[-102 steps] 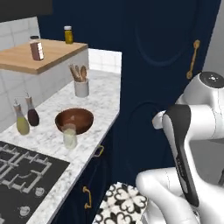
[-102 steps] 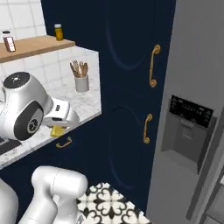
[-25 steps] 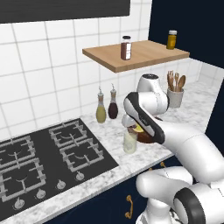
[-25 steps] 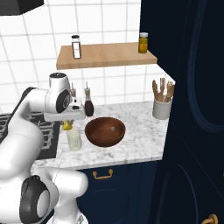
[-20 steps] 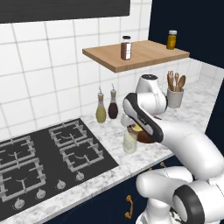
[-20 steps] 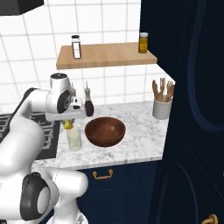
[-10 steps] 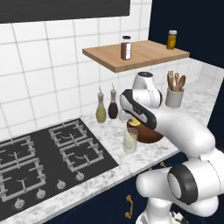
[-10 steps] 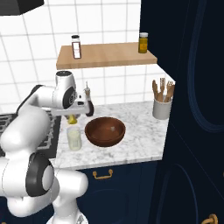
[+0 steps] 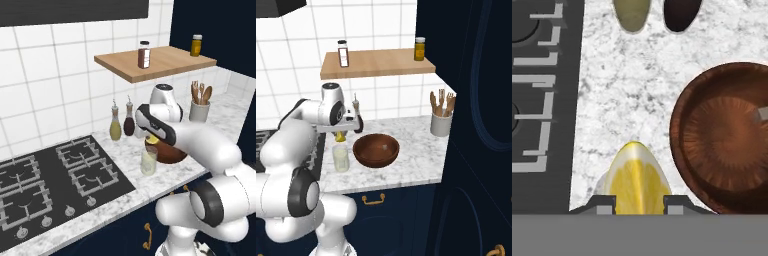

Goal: Grab a lemon wedge from the fridge and one ice cube from the ice bowl, and put them in the glass of lemonade.

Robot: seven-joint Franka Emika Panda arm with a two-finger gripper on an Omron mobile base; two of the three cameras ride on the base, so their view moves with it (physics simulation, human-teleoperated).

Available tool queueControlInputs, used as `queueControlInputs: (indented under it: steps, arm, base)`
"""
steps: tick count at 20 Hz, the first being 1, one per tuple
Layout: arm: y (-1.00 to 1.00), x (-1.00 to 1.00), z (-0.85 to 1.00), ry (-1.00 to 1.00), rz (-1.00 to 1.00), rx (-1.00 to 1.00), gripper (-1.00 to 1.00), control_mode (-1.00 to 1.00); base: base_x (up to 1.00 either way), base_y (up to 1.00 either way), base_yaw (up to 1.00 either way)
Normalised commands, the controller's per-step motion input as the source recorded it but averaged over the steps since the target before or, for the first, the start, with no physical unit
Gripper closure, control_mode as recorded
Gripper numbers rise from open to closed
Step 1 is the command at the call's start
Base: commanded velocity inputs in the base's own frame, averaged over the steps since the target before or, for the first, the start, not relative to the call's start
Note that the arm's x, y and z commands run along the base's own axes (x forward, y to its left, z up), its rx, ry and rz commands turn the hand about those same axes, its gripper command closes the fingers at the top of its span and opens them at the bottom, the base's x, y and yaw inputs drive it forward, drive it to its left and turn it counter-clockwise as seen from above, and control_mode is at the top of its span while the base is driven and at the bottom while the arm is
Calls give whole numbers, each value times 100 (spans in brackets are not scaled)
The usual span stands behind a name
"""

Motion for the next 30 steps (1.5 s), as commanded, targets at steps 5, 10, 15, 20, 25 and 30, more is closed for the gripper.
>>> queueControlInputs:
  steps: [5,10,15,20,25,30]
  arm:
    - [0,-19,0,-12,0,0,100,-100]
    - [4,4,-2,0,0,0,100,-100]
    - [0,19,0,0,0,0,100,-100]
    - [0,5,0,0,0,0,100,-100]
    - [5,0,0,0,0,0,100,-100]
    - [8,0,0,0,0,0,100,-100]
  base:
    - [0,0,0]
    - [0,0,0]
    - [0,0,0]
    - [0,0,0]
    - [0,0,0]
    - [0,0,0]
